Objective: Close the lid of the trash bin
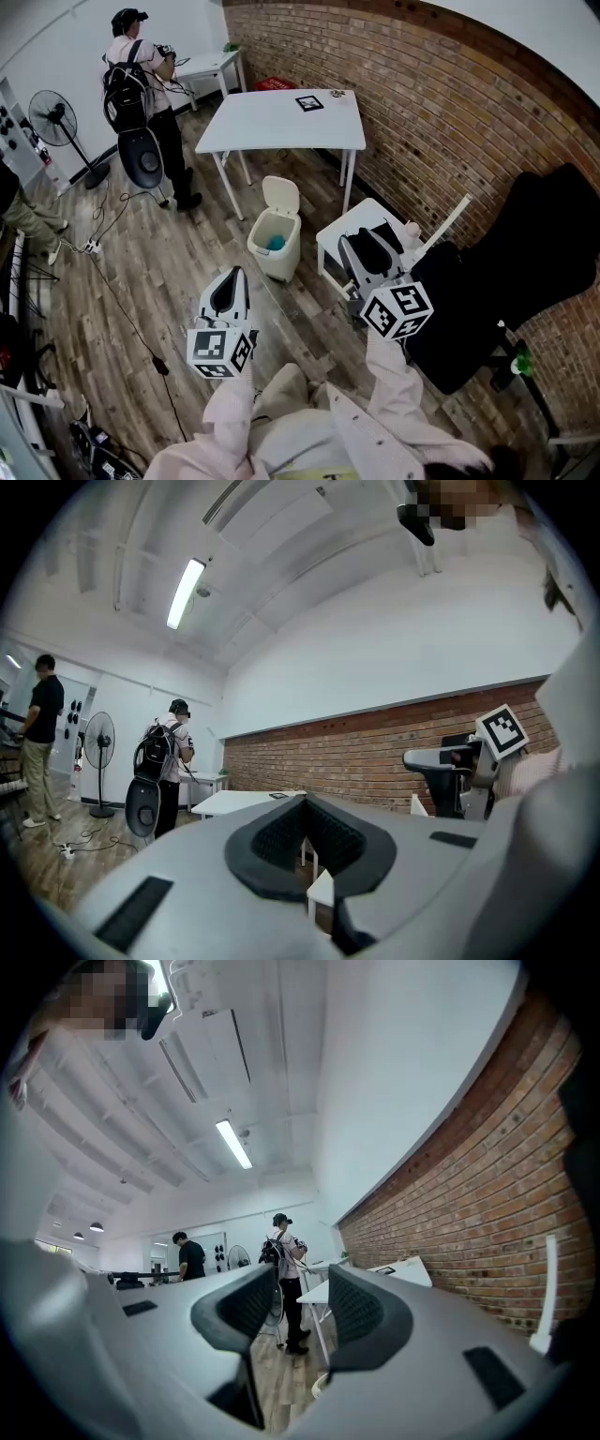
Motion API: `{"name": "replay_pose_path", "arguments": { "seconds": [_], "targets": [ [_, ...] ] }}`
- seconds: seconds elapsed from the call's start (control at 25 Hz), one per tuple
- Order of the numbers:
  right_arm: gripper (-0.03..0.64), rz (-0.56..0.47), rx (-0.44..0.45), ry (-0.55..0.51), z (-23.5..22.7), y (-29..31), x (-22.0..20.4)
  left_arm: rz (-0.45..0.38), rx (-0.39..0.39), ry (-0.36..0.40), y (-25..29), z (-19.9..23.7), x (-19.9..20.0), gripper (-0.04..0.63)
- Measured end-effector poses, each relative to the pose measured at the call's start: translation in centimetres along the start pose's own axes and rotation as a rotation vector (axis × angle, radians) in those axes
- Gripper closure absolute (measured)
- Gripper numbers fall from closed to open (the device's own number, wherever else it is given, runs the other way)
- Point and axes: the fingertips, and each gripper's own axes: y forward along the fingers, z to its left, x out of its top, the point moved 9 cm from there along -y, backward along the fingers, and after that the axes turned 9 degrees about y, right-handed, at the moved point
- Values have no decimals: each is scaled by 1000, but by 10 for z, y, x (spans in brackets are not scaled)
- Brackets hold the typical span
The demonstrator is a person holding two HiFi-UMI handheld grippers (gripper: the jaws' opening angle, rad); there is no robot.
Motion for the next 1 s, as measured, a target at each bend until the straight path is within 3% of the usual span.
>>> {"name": "replay_pose_path", "arguments": {
  "seconds": [0.52,1.0],
  "targets": [
    [448,44,-36,-10,-22,45,-16,43,16,-39,36,32,-23,603],
    [448,103,-59,-27,-44,173,-49,98,-25,-56,132,117,-52,603]
  ]
}}
